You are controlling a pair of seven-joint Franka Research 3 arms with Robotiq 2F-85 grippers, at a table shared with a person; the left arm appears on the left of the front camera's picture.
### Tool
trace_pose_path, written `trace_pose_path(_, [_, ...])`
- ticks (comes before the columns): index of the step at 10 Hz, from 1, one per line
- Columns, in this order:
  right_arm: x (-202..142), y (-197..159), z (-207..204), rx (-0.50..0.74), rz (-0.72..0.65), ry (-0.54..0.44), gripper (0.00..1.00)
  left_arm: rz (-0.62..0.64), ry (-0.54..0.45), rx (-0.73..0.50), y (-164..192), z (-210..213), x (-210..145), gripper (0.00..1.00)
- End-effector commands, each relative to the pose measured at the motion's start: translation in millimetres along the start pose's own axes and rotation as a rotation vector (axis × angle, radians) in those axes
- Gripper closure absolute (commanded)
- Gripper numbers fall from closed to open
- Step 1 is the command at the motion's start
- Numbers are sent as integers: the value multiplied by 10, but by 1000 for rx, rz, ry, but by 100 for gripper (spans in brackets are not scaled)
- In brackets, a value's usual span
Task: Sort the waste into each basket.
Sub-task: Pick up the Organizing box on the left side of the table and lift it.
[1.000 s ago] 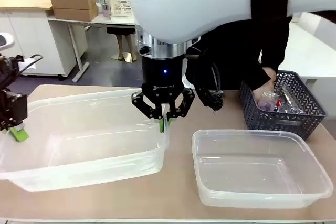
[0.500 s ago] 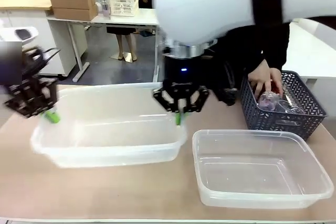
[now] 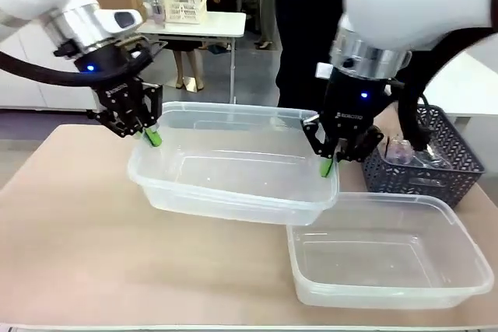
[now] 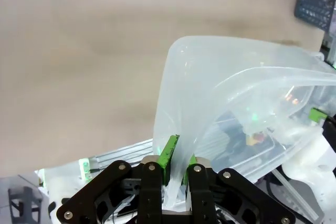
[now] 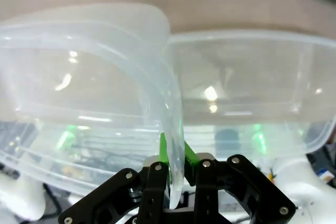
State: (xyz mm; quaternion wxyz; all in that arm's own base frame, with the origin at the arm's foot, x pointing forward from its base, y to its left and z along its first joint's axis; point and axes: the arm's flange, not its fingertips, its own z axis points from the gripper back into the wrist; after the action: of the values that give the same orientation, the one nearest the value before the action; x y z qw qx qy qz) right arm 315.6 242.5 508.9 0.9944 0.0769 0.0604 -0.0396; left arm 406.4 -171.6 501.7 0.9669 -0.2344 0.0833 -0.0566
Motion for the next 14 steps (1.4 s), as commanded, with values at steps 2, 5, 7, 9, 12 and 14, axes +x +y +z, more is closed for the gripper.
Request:
trace_pose_path(2, [-134, -397, 137, 47, -61, 106, 94, -6, -15, -25, -123, 180, 109, 93])
trace_pose_path(5, [173, -417, -121, 53, -70, 55, 94, 78, 56, -21, -166, 132, -117, 93])
trace_pose_path(7, [268, -437, -155, 147, -20, 119, 94, 89, 47, 21, -169, 36, -213, 93])
trace_pose_path(9, [272, -464, -36, 105, -41, 121, 94, 108, 55, 70, -167, -156, -168, 93])
trace_pose_path(12, [254, -351, -131, 102, -41, 108, 94, 67, 70, 38, -187, -81, -154, 93])
trace_pose_path(14, [254, -351, -131, 102, -41, 108, 94, 67, 70, 38, -187, -81, -154, 93])
